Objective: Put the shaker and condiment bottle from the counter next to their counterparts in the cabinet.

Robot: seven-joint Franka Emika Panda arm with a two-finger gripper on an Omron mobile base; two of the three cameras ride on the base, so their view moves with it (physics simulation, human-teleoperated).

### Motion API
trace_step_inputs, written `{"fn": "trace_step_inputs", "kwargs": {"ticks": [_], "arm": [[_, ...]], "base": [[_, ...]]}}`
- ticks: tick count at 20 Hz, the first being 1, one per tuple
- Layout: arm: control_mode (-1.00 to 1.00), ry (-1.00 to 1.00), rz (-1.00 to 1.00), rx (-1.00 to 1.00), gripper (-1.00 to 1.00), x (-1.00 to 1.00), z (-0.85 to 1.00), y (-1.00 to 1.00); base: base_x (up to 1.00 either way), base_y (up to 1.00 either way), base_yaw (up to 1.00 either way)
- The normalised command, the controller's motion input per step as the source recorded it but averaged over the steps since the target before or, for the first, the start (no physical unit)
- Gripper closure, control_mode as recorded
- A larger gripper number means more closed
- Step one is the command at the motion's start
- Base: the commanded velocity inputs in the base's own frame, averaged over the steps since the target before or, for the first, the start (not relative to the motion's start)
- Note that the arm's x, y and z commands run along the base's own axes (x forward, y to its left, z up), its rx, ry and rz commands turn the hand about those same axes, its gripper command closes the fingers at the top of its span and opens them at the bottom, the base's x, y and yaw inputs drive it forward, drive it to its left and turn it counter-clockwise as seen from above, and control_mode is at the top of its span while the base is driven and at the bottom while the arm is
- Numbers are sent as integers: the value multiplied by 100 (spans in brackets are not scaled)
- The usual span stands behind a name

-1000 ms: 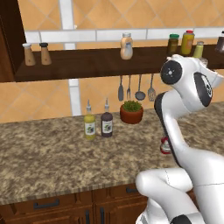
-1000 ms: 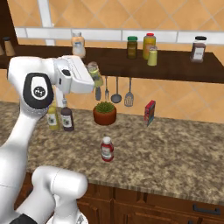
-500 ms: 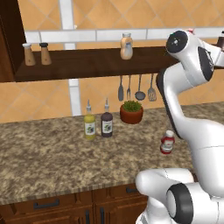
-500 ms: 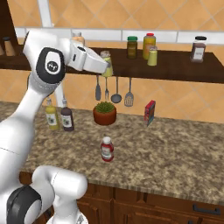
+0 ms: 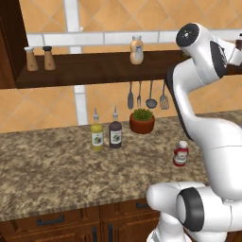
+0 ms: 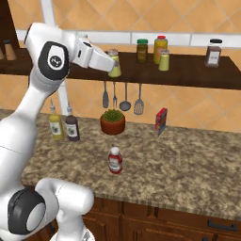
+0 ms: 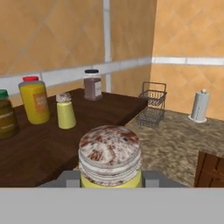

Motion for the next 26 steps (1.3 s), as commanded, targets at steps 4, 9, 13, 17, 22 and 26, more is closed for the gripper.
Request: {"fn": "trace_step_inputs", "kwargs": {"ticks": [4,9,13,17,22,26], "arm": [[-100,-7,0,-2,100,32,-12,-9],[-100,0,0,0,100,39,0,-9],[-100,0,0,5,100,39,0,-22],[-100,1,0,7,100,25,0,-27],[-100,0,0,3,100,31,0,-23],[-100,0,0,0,100,43,0,-11]], "base": [[0,0,0],[0,0,0],[0,0,0],[0,0,0],[0,0,0],[0,0,0]]}}
